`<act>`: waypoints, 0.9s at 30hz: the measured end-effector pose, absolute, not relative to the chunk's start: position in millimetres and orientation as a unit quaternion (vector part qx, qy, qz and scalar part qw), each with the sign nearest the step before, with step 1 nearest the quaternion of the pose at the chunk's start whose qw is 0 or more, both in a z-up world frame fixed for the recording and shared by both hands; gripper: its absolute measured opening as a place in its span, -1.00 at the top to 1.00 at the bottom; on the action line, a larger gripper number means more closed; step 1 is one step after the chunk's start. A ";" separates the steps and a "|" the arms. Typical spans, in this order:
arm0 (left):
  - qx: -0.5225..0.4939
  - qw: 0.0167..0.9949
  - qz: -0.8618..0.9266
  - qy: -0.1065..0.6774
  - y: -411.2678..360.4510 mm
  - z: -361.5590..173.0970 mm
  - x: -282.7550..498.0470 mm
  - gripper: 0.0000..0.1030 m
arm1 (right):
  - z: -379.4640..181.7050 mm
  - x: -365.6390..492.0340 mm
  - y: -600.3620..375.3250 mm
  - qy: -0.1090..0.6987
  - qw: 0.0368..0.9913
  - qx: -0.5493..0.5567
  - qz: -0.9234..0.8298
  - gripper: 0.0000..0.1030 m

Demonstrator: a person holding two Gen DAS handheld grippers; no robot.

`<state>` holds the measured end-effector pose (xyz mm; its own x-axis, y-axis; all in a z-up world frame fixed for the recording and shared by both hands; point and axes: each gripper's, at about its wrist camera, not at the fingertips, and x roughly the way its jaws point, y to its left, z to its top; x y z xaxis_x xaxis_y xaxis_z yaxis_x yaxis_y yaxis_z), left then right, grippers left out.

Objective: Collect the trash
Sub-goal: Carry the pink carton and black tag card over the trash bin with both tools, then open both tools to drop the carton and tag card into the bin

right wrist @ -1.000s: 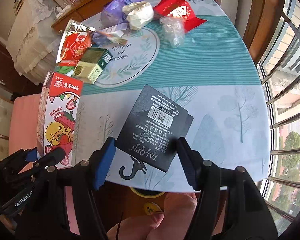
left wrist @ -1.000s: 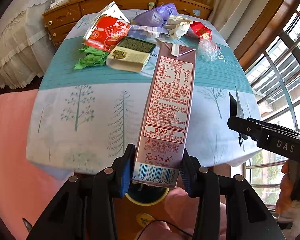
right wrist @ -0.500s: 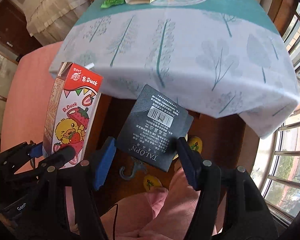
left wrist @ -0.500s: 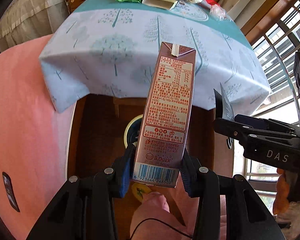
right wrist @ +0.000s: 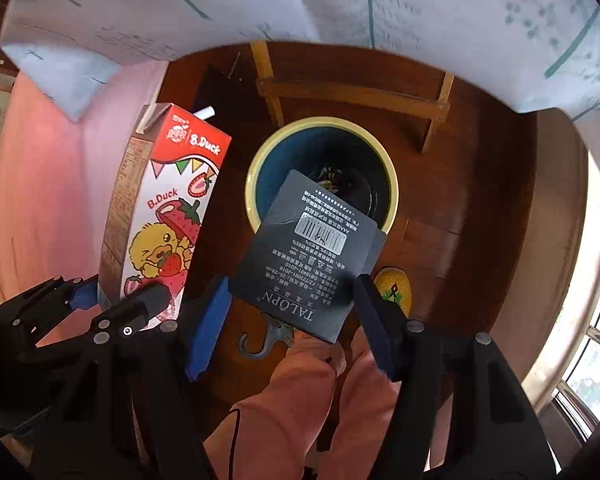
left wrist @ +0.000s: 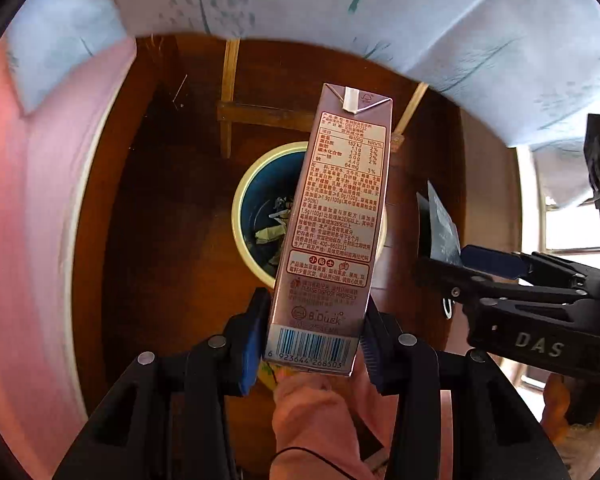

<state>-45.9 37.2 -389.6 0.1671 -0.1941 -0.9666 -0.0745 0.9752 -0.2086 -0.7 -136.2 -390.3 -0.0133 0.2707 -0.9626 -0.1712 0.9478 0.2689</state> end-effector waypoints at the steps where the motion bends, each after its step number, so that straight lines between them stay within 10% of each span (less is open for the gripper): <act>1: -0.104 0.757 -0.037 0.645 37.0 -404.5 -44.7 0.19 | -411.3 2.8 -137.1 0.697 0.699 0.032 0.156 -0.18; 11: -0.075 0.763 -0.041 0.640 5.6 -483.5 -15.3 0.07 | -544.2 30.5 -141.1 0.708 0.691 0.036 0.145 -0.22; 16: -0.091 0.769 -0.044 0.631 1.6 -483.9 -0.7 -0.59 | -564.4 42.4 -149.0 0.716 0.682 0.081 0.123 -0.43; 27: -0.117 0.780 -0.025 0.614 34.0 -440.5 18.2 -0.62 | -537.2 46.2 -163.1 0.701 0.692 0.134 0.104 -0.48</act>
